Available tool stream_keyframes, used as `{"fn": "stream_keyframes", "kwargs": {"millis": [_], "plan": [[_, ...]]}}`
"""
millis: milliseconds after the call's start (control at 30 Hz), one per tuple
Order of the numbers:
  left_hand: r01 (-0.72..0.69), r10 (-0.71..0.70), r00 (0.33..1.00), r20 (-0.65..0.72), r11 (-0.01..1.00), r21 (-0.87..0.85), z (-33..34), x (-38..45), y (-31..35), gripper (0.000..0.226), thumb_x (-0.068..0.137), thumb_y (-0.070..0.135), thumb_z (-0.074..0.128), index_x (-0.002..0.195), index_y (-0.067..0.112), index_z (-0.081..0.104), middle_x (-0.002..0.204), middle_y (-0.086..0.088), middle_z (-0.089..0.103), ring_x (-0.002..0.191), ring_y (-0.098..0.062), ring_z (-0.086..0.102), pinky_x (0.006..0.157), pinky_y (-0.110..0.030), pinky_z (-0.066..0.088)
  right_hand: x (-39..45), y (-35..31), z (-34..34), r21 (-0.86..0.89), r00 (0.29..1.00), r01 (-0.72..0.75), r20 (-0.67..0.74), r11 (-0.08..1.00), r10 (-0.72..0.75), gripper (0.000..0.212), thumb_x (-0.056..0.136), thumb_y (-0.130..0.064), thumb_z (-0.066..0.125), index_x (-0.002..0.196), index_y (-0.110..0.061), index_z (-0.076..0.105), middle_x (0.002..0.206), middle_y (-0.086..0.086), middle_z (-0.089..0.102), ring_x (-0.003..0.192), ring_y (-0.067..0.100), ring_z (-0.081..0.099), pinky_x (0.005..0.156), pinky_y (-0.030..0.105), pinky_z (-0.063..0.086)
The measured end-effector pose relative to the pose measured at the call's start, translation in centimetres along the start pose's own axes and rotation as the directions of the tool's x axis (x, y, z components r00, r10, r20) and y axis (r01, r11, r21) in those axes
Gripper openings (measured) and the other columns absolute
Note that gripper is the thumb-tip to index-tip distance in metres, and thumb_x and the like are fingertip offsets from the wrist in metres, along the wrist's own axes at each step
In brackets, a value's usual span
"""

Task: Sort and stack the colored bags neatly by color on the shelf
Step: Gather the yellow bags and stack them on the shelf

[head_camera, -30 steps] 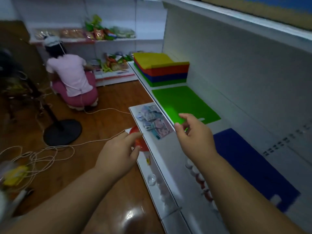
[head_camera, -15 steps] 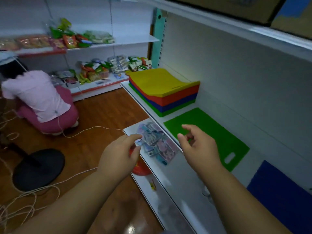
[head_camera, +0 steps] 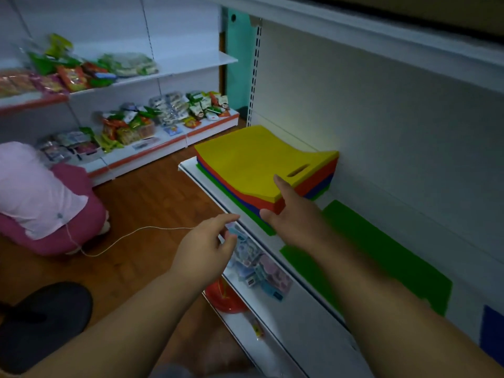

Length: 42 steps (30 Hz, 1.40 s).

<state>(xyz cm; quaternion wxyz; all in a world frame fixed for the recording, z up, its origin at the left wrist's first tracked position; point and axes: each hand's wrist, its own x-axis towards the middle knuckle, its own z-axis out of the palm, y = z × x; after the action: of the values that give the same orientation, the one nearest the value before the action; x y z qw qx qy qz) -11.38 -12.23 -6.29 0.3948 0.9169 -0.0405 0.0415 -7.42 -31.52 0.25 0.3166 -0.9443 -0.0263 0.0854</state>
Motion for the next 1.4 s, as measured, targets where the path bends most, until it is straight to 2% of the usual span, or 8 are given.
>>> {"fn": "stream_keyframes", "kwargs": {"millis": [67,233,400,533,633,733,967,1400], "plan": [[0.009,-0.003,0.997,0.072,0.996,-0.087,-0.1,1.3,-0.8,0.036,0.097,0.033,0.054,0.131,0.045,0.052,0.097,0.017,0.062,0.074,-0.004,0.061,0.064,-0.024,0.051,0.9,-0.6,0.4,-0.052,0.997,-0.055,0.054,0.997,0.058,0.07,0.091,-0.058,0.056,0.151,-0.038,0.025,0.144,0.004,0.05,0.127,0.024,0.051,0.1,0.04,0.046],[0.148,-0.038,0.965,0.259,0.896,-0.419,-1.5,6.4,-2.5,0.039,0.098,0.026,0.058,0.13,0.044,0.045,0.105,0.005,0.062,0.067,-0.017,0.067,0.06,-0.037,0.055,0.8,-2.1,1.0,0.034,0.939,-0.226,-0.258,0.974,0.227,0.036,0.088,-0.061,0.057,0.099,-0.027,0.055,0.091,-0.007,0.061,0.078,0.008,0.057,0.069,0.032,0.052],[0.42,-0.26,0.907,0.33,0.505,-0.754,-3.6,10.9,-5.3,0.044,0.099,0.02,0.056,0.139,0.031,0.04,0.083,-0.013,0.064,0.059,-0.017,0.059,0.06,-0.032,0.044,-1.8,-2.8,2.6,0.072,0.807,-0.359,-0.476,0.93,0.348,0.009,0.095,-0.033,0.058,0.103,-0.03,0.061,0.101,-0.003,0.067,0.077,0.017,0.059,0.061,0.03,0.039],[0.372,-0.202,0.926,0.32,0.642,-0.671,-4.6,12.1,-7.5,0.024,0.098,0.014,0.058,0.121,0.021,0.063,0.085,-0.01,0.064,0.057,-0.015,0.052,0.065,-0.039,0.045,-4.8,-3.4,5.1,0.134,0.673,-0.317,-0.666,0.939,0.322,0.03,0.094,-0.021,0.062,0.123,-0.024,0.066,0.117,0.003,0.07,0.087,0.022,0.062,0.074,0.022,0.039],[0.176,-0.028,0.952,0.306,0.867,-0.467,-5.1,10.0,-7.4,0.017,0.094,0.026,0.065,0.108,0.037,0.068,0.096,0.0,0.068,0.078,-0.022,0.066,0.078,-0.048,0.057,-8.8,-3.9,6.8,0.179,0.564,-0.372,-0.736,0.911,0.375,0.033,0.094,-0.02,0.062,0.126,-0.023,0.065,0.127,-0.001,0.065,0.11,0.019,0.062,0.09,0.023,0.043],[-0.029,0.175,0.925,0.338,0.918,-0.395,-5.2,8.3,-5.4,0.018,0.093,0.031,0.065,0.11,0.038,0.066,0.099,0.001,0.07,0.082,-0.012,0.068,0.075,-0.04,0.056,-13.2,-3.5,7.3,0.254,0.419,-0.437,-0.791,0.863,0.445,0.033,0.095,-0.021,0.061,0.128,-0.023,0.064,0.128,-0.003,0.064,0.117,0.016,0.059,0.096,0.022,0.042],[-0.307,0.503,0.714,0.487,0.85,-0.427,-1.2,1.3,-0.5,0.033,0.095,0.018,0.062,0.127,0.025,0.064,0.125,0.01,0.06,0.116,-0.006,0.051,0.103,-0.033,0.042,-25.9,-1.9,9.1,0.392,0.175,-0.523,-0.82,0.757,0.545,0.031,0.096,-0.027,0.06,0.127,-0.025,0.065,0.126,-0.005,0.066,0.118,0.015,0.059,0.101,0.039,0.049],[-0.62,0.801,0.251,0.543,0.564,-0.545,11.3,-27.4,14.0,0.031,0.092,0.008,0.063,0.118,0.022,0.071,0.112,-0.002,0.067,0.095,-0.015,0.059,0.079,-0.026,0.04,-60.2,4.0,15.3,0.621,-0.266,-0.639,-0.732,0.454,0.627,0.029,0.096,-0.024,0.06,0.124,-0.025,0.068,0.121,-0.005,0.069,0.115,0.015,0.061,0.089,0.022,0.043]]}}
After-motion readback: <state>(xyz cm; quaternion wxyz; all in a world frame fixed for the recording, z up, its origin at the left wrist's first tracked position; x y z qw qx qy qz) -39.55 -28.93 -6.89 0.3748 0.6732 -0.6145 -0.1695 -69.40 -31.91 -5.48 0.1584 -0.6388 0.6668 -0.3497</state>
